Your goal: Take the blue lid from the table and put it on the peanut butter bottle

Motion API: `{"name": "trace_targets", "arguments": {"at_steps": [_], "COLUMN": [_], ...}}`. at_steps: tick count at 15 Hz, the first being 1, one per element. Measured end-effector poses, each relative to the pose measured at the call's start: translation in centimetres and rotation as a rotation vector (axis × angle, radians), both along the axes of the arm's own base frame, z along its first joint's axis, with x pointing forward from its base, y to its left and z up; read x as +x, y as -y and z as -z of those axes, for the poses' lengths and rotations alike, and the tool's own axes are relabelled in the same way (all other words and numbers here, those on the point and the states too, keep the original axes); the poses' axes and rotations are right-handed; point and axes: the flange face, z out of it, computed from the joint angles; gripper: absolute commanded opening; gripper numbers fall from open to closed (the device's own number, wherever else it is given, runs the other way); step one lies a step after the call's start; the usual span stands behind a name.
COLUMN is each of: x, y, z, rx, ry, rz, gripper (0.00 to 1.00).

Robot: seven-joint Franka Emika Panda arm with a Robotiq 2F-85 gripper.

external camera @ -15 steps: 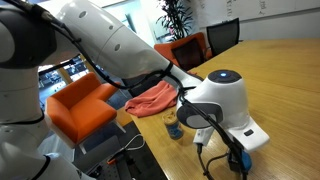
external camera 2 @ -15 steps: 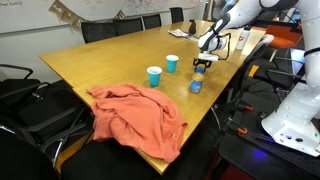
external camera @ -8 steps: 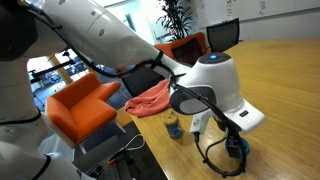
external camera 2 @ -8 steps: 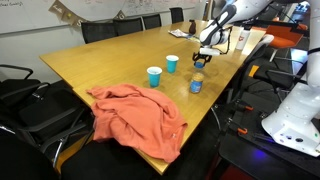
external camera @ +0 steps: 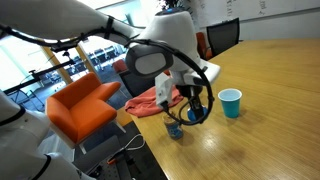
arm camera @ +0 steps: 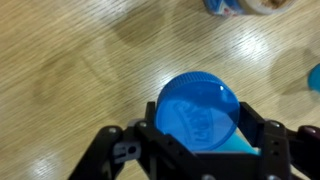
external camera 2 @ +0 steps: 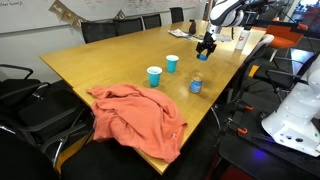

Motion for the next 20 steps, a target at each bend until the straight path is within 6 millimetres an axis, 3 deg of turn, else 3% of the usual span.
{"name": "trace_targets", "arguments": {"at_steps": [4, 9, 10, 13, 14, 17, 20], "x": [-2.7, -5.7, -6.1, -6.2, -6.2, -6.4, -6.7], "y": [-5.8, -11.9, -12.4, -12.6, -12.5, -12.1, -11.9], "z": [-3.3, -4.1, -3.9, -3.8, -3.7, -3.2, -1.4], "rx": [0.026, 0.052, 0.054, 0.055, 0.056, 0.054, 0.052], "ry": [0.034, 0.063, 0.062, 0.059, 0.058, 0.044, 0.009], "rz": [-0.225, -0.421, -0.438, -0.440, -0.438, -0.435, -0.436], "gripper": [0.54, 0.54, 0.79, 0.79, 0.54, 0.54, 0.54]}}
